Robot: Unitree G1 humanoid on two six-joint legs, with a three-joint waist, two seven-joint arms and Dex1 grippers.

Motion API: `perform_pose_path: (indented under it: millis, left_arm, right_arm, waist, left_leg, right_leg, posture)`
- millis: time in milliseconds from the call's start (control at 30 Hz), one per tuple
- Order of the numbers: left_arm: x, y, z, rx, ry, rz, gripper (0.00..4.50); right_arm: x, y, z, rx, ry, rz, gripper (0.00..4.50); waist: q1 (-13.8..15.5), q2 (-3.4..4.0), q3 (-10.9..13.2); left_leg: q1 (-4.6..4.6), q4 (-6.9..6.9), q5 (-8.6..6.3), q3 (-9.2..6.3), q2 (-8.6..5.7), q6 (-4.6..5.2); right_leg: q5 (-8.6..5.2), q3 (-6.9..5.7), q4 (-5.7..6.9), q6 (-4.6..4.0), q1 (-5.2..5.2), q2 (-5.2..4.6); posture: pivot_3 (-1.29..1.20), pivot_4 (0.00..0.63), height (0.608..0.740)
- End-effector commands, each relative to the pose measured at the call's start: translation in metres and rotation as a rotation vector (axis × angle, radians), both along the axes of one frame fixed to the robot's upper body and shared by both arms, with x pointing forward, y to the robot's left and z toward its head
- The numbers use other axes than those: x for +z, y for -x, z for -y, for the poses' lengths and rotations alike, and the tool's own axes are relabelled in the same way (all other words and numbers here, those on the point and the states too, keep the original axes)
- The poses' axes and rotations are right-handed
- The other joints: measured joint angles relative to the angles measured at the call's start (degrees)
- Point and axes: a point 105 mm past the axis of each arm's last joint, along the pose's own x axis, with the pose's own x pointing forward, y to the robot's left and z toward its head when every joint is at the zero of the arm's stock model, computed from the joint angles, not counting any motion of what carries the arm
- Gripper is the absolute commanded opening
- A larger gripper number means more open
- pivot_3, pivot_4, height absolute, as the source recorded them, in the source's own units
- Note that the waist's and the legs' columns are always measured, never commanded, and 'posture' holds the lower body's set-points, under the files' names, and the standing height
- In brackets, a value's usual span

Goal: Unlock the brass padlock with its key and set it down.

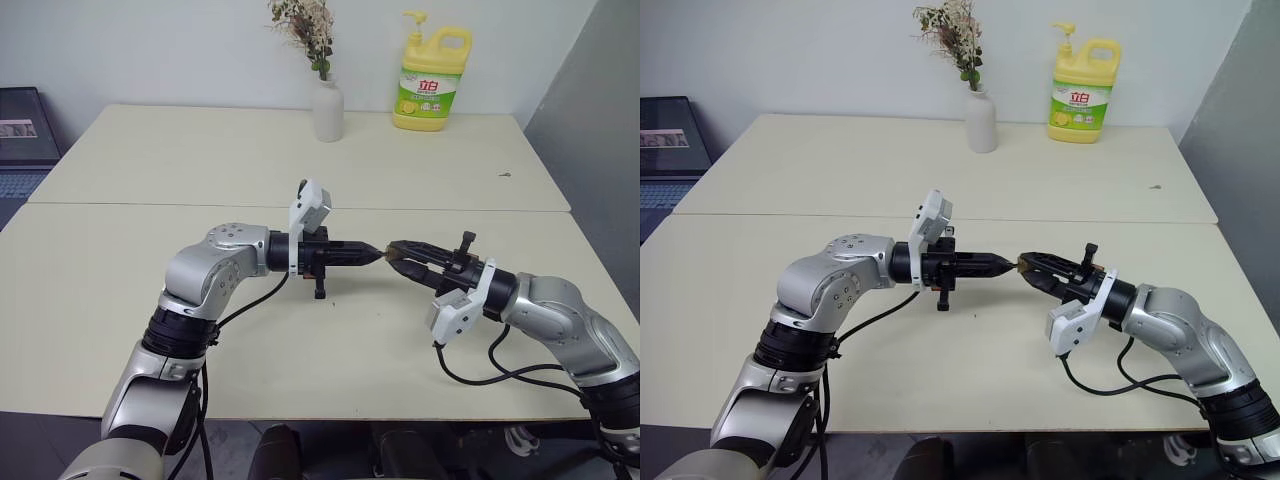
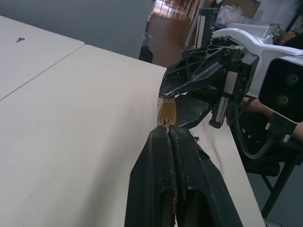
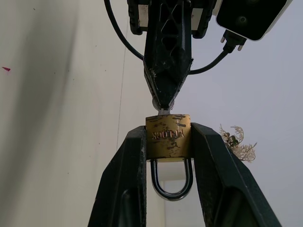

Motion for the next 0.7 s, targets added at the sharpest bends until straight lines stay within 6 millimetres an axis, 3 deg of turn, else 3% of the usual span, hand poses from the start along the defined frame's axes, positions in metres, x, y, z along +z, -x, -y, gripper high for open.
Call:
perform_pose_path:
  millis: [33, 233, 500, 700]
  left_arm:
    - [0.011, 0.004, 0.008, -0.039, 0.021, 0.051, 0.00]
    - [0.010, 0.006, 0.010, -0.059, 0.018, 0.071, 0.00]
    - [0.006, 0.018, 0.008, -0.129, 0.026, 0.259, 0.00]
    - [-0.008, 0.021, 0.001, -0.162, -0.048, 0.385, 0.00]
  right_arm:
    - [0.017, 0.006, -0.005, 0.038, -0.032, 0.052, 0.94]
    - [0.017, 0.007, -0.007, 0.047, -0.038, 0.044, 0.94]
    - [0.016, 0.008, -0.005, 0.047, -0.053, 0.027, 0.94]
    - [0.017, 0.007, -0.004, 0.045, -0.072, 0.015, 0.94]
  waist:
    - [0.02, 0.00, 0.00]
    - [0.02, 0.00, 0.00]
    - [0.04, 0.00, 0.00]
    - [0.16, 0.00, 0.00]
  left_leg:
    - [0.00, 0.00, 0.00, 0.00, 0.00, 0.00]
    - [0.00, 0.00, 0.00, 0.00, 0.00, 0.00]
    - [0.01, -0.01, 0.00, 0.01, 0.00, 0.00]
    - [0.01, 0.00, 0.00, 0.02, 0.00, 0.00]
  right_leg:
    - [0.00, 0.00, 0.00, 0.00, 0.00, 0.00]
    - [0.00, 0.00, 0.00, 0.00, 0.00, 0.00]
    - [0.00, 0.01, 0.00, 0.00, 0.00, 0.00]
    - [0.00, 0.01, 0.00, 0.00, 0.00, 0.00]
  posture:
    - [0.00, 0.150, 0.740]
    - [0.00, 0.150, 0.740]
    - [0.00, 0.150, 0.740]
    - [0.00, 0.150, 0.740]
